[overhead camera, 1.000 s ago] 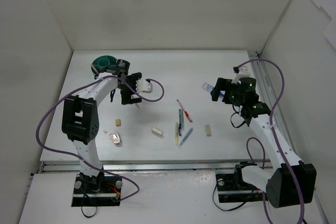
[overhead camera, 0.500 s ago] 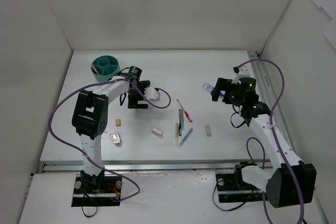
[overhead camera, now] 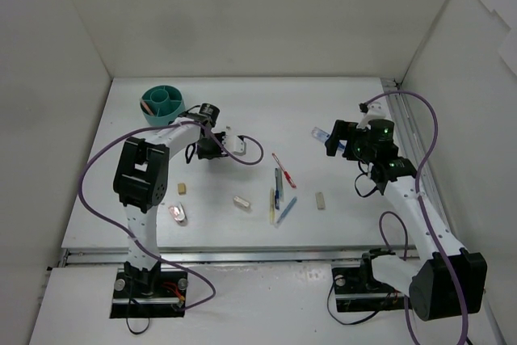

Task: Sort the stationery into containers
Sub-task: Pick up the pen from the center of the board.

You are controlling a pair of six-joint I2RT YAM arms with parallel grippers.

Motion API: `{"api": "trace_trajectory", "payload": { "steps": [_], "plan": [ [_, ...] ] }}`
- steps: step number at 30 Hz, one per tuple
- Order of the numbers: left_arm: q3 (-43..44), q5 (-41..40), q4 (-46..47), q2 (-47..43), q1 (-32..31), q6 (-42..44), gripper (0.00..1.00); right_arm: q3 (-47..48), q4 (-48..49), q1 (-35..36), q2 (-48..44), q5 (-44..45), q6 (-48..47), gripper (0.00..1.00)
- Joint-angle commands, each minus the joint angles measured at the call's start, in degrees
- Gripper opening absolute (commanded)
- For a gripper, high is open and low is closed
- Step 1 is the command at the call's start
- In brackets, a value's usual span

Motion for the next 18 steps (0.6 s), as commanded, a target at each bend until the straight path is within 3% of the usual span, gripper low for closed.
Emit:
{"api": "trace_trajectory", "payload": {
  "steps": [1,6,11,14,18],
  "plan": [
    [1.76,1.22,-2.75,0.54,-0.38,-1.12,0.17,1.64,2.22,0.0,-2.05,1.36,-0.39,0.98],
    [2.9,6.04,-2.75,-1.21,-0.9,-3.84,0.0,1.47,2.31,0.0,-2.84,1.89,-0.21,0.98],
    [9.66,17.72,-1.88,-4.46,4.27,-12.36,0.0,1.38,2.31,-0.09,-4.42,1.8,-0.3,0.98],
    [12.04,22.38,4.0,-6.75,8.04,-22.02,0.0,0.94,2.31,-0.09,-6.35,2.06,-0.56,0.98],
    [8.81,21.18,20.38,-12.71,12.45,-39.9,0.0,0.33,2.4,0.09,-8.73,3.12,-0.91,0.98]
  ]
}}
